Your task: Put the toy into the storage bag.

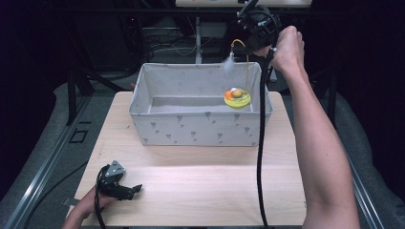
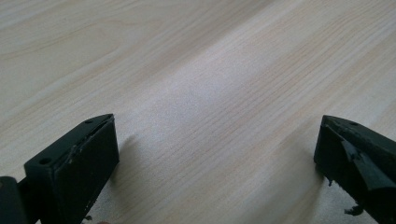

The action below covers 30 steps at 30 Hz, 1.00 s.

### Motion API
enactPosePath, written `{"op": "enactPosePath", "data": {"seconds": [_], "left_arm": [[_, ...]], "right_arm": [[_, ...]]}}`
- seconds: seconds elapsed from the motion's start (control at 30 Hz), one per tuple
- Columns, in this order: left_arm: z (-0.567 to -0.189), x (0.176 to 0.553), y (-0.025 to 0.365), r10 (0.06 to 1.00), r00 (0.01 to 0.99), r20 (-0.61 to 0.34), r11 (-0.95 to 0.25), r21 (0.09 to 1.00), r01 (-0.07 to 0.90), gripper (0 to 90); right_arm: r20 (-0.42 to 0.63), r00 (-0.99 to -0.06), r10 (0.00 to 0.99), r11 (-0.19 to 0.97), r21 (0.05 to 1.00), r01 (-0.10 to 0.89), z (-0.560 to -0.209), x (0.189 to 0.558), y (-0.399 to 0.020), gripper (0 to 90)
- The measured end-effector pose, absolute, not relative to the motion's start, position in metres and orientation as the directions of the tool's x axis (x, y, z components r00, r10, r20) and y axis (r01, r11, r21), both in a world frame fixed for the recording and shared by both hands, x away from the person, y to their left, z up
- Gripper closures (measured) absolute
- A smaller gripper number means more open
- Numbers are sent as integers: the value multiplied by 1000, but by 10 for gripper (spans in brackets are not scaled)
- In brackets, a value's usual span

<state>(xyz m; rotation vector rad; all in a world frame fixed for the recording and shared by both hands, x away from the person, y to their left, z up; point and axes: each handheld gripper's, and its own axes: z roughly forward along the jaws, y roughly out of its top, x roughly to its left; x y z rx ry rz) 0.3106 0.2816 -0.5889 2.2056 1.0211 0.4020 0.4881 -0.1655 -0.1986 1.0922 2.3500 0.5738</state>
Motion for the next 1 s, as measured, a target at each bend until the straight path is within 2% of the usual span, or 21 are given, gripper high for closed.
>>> {"op": "enactPosePath", "data": {"seconds": [1.0], "left_arm": [[-589, 310, 282, 762, 647, 0, -472, 685, 555, 0]], "right_arm": [[-168, -552, 817, 554, 495, 670, -270, 497, -198, 890]]}}
